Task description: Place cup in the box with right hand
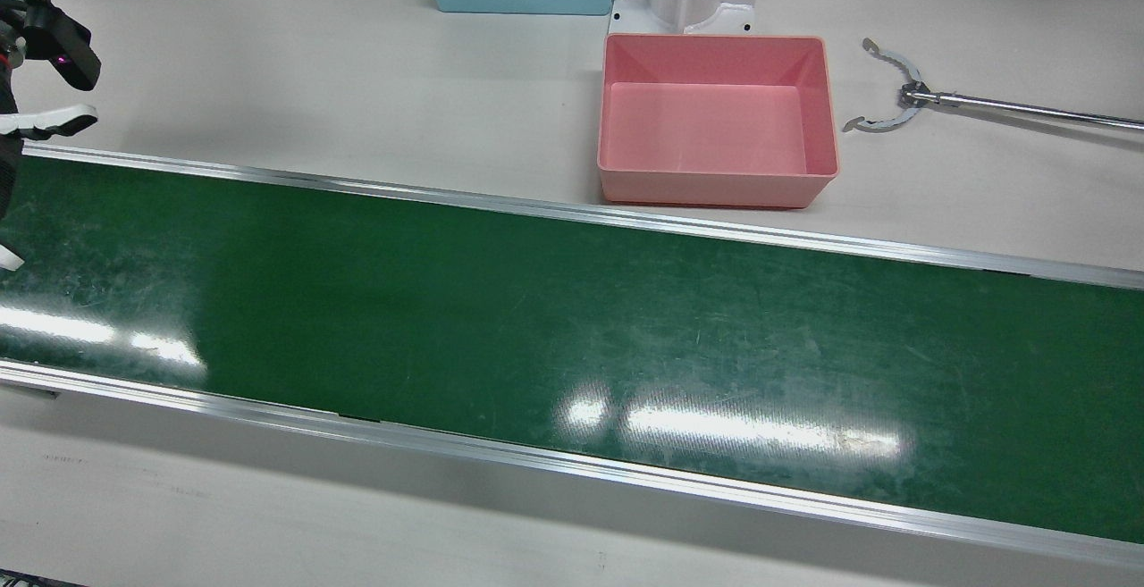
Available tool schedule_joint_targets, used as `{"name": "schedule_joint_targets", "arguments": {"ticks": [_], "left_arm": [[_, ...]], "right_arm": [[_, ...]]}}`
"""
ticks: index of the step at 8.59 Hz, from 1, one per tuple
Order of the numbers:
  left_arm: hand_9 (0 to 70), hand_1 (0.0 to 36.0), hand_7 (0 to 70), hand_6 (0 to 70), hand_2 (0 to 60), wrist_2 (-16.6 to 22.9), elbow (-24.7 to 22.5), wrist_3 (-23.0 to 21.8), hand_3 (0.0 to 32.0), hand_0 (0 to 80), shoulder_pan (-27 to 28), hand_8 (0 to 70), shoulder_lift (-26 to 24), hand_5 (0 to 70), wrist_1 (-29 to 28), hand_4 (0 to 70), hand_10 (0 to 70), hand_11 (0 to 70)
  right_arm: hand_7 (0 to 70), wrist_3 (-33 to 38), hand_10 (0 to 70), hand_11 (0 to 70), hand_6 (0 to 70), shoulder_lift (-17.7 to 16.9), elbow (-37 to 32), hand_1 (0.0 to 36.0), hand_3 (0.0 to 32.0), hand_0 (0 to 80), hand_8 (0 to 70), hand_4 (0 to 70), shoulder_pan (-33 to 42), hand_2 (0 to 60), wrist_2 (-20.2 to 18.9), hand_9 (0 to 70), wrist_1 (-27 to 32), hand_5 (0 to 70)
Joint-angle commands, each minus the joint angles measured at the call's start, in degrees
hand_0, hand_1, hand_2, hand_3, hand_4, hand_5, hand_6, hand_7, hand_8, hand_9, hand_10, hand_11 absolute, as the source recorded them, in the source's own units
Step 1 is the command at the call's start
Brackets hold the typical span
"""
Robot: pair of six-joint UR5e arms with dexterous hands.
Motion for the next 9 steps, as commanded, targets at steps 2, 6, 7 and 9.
{"name": "schedule_joint_targets", "arguments": {"ticks": [2, 6, 7, 9], "left_arm": [[0.0, 0.0, 0.0, 0.0, 0.0, 0.00, 0.03, 0.00, 0.0, 0.0, 0.07, 0.0, -0.03, 0.0, 0.13, 0.0, 0.0, 0.0], [0.0, 0.0, 0.0, 0.0, 0.0, 0.00, 0.03, 0.00, 0.0, 0.0, -0.02, 0.0, -0.03, 0.0, -0.04, 0.0, 0.0, 0.0], [0.0, 0.0, 0.0, 0.0, 0.0, 0.00, 0.03, -0.08, 0.0, 0.0, -0.02, 0.0, -0.03, 0.0, -0.05, 0.0, 0.0, 0.0], [0.0, 0.0, 0.0, 0.0, 0.0, 0.00, 0.03, -0.08, 0.0, 0.0, -0.02, 0.0, -0.03, 0.0, 0.04, 0.0, 0.0, 0.0]], "right_arm": [[46.1, -0.01, 8.3, 13.8, 10.8, -0.03, -0.12, 12.2, 0.0, 56.2, 2.6, 35.3, -0.04, 0.0, -0.04, 11.2, 0.00, 5.6], [46.1, 0.08, 8.4, 13.9, 10.8, 0.06, -0.30, 12.2, 0.0, 56.2, 2.5, 35.0, 0.13, 0.0, -0.13, 11.1, 0.00, 5.6], [45.6, 0.08, 8.3, 13.7, 10.7, 0.14, -0.64, 12.2, 0.0, 56.2, 2.3, 35.0, 0.13, 0.0, -0.13, 10.8, 0.00, 5.6], [44.3, 0.08, 8.0, 13.4, 10.4, 0.23, -0.56, 12.2, 0.0, 56.3, 2.2, 34.3, 0.04, 0.0, -0.13, 10.4, 0.00, 5.6]]}}
